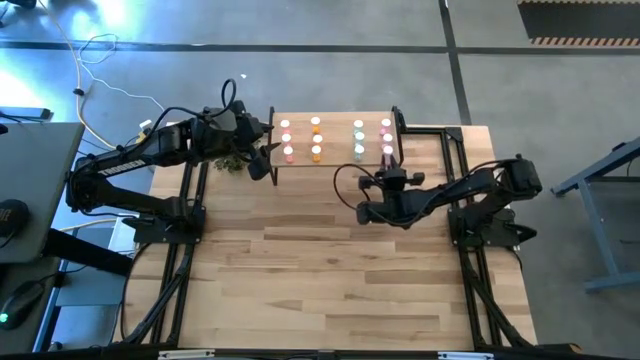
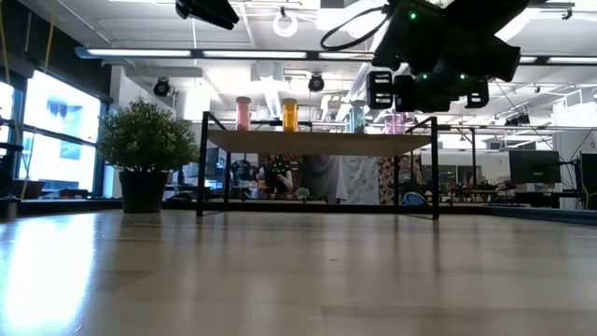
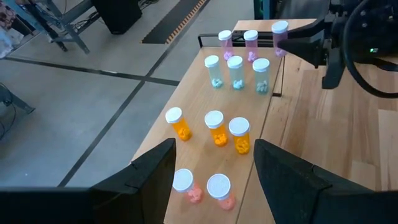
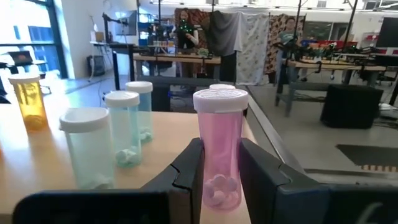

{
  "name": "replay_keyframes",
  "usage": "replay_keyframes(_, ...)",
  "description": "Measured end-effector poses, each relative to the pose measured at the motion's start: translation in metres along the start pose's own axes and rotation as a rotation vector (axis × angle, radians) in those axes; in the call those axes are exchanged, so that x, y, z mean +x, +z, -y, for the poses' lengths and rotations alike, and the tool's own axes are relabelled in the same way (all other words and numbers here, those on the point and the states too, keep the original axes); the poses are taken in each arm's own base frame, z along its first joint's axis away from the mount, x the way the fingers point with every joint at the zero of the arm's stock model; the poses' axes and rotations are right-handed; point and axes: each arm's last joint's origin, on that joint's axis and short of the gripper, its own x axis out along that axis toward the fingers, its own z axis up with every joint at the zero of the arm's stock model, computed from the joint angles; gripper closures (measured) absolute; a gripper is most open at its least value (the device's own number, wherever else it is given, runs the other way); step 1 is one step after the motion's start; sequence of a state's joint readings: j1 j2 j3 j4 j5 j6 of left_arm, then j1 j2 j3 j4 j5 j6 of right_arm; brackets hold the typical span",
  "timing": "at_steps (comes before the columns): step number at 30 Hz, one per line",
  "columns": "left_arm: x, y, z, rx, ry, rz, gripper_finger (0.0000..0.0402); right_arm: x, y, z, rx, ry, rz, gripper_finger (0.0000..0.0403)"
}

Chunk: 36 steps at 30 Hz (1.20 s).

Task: Pick and place medicine bottles onto shelf by color
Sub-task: Put the top violet pill bottle on the shelf aligned with the other violet pill bottle

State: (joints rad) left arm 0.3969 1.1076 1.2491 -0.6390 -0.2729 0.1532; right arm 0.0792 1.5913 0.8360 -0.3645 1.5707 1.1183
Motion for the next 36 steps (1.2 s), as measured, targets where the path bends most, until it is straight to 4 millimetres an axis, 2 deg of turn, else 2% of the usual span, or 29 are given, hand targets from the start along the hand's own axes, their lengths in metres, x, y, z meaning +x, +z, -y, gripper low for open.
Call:
replay_keyframes(17,0.0,0.0,0.0,0.008,0.0,0.0,0.0195,0.022,-0.002,-0.002,0.057,-0.016,-0.123,0.0331)
replay_keyframes(36,0.0,0.0,0.0,0.034,0.003,-0.001,0.0195,0.022,-0.002,-0.003,0.062,0.002,-0.155,0.0331)
